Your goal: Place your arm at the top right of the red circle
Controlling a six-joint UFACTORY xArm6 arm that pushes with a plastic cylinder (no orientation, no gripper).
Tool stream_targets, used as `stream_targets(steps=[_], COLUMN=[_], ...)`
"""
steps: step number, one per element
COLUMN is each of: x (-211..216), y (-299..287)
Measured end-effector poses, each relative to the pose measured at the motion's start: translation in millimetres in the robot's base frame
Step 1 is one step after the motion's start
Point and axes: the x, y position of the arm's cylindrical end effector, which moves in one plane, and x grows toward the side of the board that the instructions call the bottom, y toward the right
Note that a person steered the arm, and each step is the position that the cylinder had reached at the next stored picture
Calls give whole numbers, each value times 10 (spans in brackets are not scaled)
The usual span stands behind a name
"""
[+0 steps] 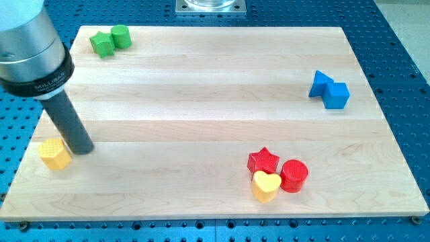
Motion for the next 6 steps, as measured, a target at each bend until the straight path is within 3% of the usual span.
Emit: stream_targets(steps=[1, 2, 3, 5, 6], x=[-157, 618, 347, -23, 140], y=[-260, 19, 467, 3304, 4283])
